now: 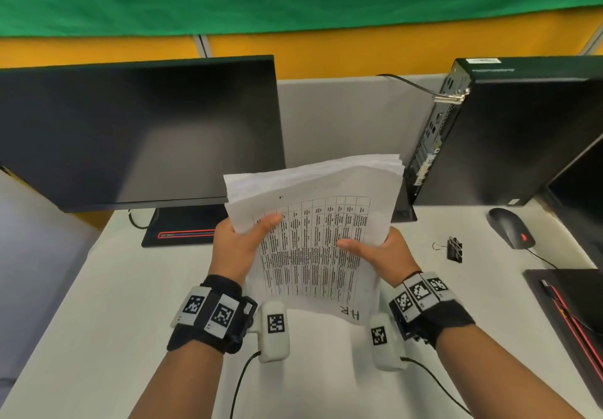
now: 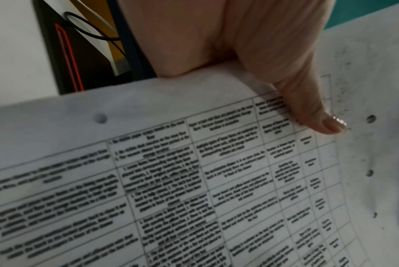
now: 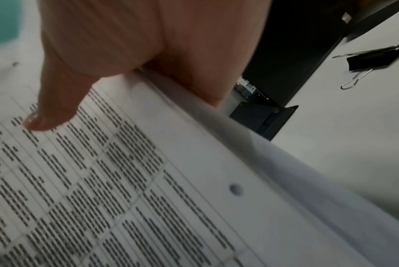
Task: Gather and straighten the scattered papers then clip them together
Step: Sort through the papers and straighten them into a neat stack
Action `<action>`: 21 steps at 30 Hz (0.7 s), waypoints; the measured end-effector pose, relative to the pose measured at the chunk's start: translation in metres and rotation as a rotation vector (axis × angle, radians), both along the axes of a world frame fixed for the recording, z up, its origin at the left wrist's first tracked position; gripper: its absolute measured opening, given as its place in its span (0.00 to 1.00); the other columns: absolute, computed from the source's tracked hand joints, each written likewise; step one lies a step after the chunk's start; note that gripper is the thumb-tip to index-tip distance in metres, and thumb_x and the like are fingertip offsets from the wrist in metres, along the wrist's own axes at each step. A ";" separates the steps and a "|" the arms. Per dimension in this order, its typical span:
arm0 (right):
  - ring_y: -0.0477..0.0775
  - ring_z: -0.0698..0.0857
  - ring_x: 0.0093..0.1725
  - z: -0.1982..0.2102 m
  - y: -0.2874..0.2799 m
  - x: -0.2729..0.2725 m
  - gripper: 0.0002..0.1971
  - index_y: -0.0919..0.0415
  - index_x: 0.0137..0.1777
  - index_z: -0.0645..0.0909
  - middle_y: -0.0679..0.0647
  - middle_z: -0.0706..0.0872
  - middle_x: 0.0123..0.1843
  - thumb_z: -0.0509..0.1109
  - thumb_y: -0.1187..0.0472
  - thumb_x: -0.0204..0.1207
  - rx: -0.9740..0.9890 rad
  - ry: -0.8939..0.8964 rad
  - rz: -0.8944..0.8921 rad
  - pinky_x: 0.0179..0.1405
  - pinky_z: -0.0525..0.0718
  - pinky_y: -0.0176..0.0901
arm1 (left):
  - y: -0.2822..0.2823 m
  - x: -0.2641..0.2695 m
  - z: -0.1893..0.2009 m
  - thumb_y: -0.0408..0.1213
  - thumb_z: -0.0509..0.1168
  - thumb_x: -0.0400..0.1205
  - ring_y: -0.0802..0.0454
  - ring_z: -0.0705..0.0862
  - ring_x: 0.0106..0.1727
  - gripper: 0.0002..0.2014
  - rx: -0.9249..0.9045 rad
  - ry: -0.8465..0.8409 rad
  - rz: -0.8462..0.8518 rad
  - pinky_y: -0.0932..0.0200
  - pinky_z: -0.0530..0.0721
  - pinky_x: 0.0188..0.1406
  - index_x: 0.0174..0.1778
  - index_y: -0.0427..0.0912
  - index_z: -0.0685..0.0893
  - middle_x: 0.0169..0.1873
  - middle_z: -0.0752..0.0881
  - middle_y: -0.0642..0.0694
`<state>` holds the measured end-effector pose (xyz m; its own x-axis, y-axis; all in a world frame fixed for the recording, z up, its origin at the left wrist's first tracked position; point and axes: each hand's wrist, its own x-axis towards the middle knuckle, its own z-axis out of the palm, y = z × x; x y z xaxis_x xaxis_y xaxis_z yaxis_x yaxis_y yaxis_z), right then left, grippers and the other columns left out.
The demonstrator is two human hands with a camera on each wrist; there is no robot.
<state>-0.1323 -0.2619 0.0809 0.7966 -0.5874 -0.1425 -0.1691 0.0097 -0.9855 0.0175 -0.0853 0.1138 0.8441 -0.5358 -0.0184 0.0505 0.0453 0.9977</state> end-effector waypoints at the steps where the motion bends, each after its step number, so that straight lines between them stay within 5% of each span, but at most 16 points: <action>1: 0.41 0.90 0.50 -0.004 0.002 0.000 0.24 0.46 0.51 0.84 0.43 0.92 0.46 0.82 0.49 0.52 -0.004 -0.015 -0.035 0.51 0.87 0.43 | 0.001 -0.001 -0.001 0.44 0.75 0.63 0.52 0.91 0.49 0.11 -0.002 0.001 -0.002 0.49 0.87 0.52 0.41 0.55 0.90 0.42 0.93 0.52; 7: 0.37 0.84 0.52 -0.029 0.019 -0.005 0.36 0.46 0.63 0.64 0.39 0.81 0.53 0.83 0.56 0.60 -0.200 -0.024 -0.222 0.49 0.84 0.30 | 0.011 0.002 -0.004 0.44 0.75 0.64 0.48 0.91 0.50 0.13 -0.057 0.050 0.070 0.45 0.86 0.54 0.44 0.52 0.88 0.44 0.93 0.49; 11: 0.29 0.79 0.57 -0.034 0.023 0.001 0.34 0.49 0.70 0.60 0.35 0.76 0.58 0.77 0.61 0.70 -0.287 -0.056 -0.184 0.51 0.77 0.14 | 0.011 0.004 0.004 0.41 0.73 0.66 0.52 0.91 0.49 0.12 -0.139 0.036 0.074 0.53 0.89 0.48 0.45 0.52 0.87 0.42 0.93 0.53; 15: 0.45 0.79 0.65 -0.048 0.023 0.005 0.31 0.60 0.74 0.58 0.49 0.77 0.64 0.70 0.67 0.76 -0.275 -0.016 -0.130 0.53 0.74 0.11 | 0.011 0.004 -0.003 0.40 0.73 0.67 0.50 0.91 0.50 0.12 -0.077 0.066 0.001 0.47 0.87 0.52 0.45 0.53 0.88 0.45 0.93 0.50; 17: 0.51 0.77 0.67 -0.056 0.026 0.004 0.27 0.61 0.73 0.57 0.51 0.75 0.64 0.63 0.73 0.78 -0.226 0.052 -0.067 0.44 0.78 0.12 | 0.013 0.003 -0.010 0.42 0.76 0.64 0.49 0.90 0.53 0.16 -0.003 0.075 0.000 0.44 0.85 0.57 0.48 0.54 0.87 0.48 0.92 0.49; 21: 0.50 0.77 0.64 -0.063 0.027 0.003 0.28 0.60 0.75 0.54 0.51 0.73 0.65 0.56 0.79 0.78 -0.157 0.079 -0.030 0.36 0.80 0.16 | 0.015 0.007 -0.013 0.43 0.78 0.62 0.50 0.90 0.53 0.22 0.069 0.118 -0.029 0.44 0.84 0.58 0.52 0.48 0.87 0.49 0.92 0.48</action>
